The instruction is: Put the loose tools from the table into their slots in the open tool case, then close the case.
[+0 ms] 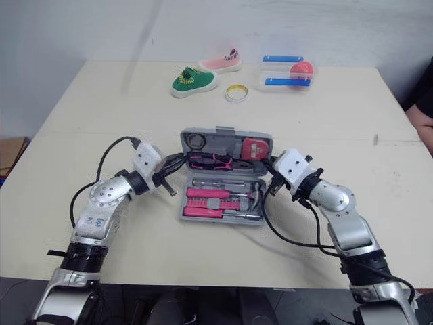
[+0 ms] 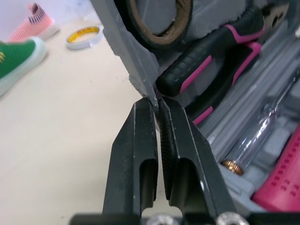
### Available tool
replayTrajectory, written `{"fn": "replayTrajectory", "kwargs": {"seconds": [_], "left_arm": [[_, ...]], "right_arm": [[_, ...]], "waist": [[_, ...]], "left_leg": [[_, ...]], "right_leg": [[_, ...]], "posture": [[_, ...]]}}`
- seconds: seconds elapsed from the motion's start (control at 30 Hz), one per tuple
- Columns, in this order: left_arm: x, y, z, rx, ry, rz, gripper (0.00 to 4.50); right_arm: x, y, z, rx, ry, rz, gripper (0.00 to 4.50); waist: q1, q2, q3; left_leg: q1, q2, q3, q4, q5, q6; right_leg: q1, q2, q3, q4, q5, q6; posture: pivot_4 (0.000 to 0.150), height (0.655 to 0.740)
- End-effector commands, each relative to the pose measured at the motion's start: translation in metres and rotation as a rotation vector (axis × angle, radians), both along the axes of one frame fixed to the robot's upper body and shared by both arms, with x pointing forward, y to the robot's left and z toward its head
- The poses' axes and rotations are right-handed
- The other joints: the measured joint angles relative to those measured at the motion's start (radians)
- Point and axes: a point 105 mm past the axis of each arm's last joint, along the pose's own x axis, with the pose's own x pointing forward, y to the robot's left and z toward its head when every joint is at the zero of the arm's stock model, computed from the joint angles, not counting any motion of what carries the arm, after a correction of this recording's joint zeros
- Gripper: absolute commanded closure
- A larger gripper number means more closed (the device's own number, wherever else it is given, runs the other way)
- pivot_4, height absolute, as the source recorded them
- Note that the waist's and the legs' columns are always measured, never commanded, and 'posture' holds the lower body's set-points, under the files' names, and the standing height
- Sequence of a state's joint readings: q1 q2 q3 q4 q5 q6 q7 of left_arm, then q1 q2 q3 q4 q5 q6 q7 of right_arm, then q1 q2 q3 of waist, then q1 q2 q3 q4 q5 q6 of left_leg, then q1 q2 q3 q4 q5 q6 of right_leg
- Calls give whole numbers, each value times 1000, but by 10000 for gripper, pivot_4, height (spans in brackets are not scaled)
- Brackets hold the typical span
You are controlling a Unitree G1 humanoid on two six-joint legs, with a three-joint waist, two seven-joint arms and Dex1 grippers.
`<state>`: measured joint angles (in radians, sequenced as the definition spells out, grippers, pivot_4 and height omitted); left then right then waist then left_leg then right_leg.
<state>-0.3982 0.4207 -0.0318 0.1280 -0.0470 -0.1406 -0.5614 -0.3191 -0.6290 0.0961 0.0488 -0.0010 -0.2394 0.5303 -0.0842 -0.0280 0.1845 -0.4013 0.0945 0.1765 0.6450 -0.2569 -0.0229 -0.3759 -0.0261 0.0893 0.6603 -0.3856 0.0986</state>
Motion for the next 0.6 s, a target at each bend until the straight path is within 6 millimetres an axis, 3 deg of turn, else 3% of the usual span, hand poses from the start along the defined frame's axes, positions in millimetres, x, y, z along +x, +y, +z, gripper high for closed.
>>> {"fn": "replayTrajectory", "kwargs": {"seconds": [0.03,0.2,0.27,0.3,0.33,0.47,0.53,0.6], "left_arm": [[-7,15,2,74,-142,28,45000],[-24,17,-14,166,-162,-33,45000],[-27,19,-14,156,-176,-32,38738],[-30,19,-13,149,-179,-42,35500],[-33,20,-15,147,-173,-57,32480],[-44,54,-18,149,-122,33,15984],[-51,86,-30,131,-2,105,10357],[-59,113,-37,107,98,169,10357]], "right_arm": [[-18,-10,-20,-208,-149,49,44714],[-32,-10,-38,-304,-219,98,44714],[-36,-10,-42,-299,-223,111,45000],[-39,-9,-46,-292,-206,127,35734],[-44,-8,-49,-302,-204,152,33356],[-47,-28,-50,-353,-182,103,15057],[-52,-50,-52,-414,-157,61,8377],[-61,-71,-57,-438,-96,24,8377]], "waist": [[1,0,0],[-2,0,0],[-2,0,0],[-2,0,0],[-2,0,0],[-10,0,0],[-12,-1,1],[-14,0,0]], "left_leg": [[0,2,0,0,0,1],[2,4,1,0,-1,1],[9,4,3,-1,-1,1],[14,4,2,-2,-1,0],[16,4,2,-2,-3,0],[16,5,2,-2,-4,0],[16,6,0,-1,-4,0],[16,6,0,-2,-4,0]], "right_leg": [[0,-1,0,-1,0,0],[2,0,1,0,0,0],[8,0,2,0,0,0],[13,0,1,-2,-1,-1],[16,0,1,-3,-1,-1],[16,0,1,-3,-1,-2],[17,0,0,-3,-1,-2],[17,0,1,-3,-2,-3]], "posture": [[1500,7400],[1500,7400],[1500,7400],[1500,7400],[1500,7400],[1500,7400],[1500,7400],[1500,7400]]}}
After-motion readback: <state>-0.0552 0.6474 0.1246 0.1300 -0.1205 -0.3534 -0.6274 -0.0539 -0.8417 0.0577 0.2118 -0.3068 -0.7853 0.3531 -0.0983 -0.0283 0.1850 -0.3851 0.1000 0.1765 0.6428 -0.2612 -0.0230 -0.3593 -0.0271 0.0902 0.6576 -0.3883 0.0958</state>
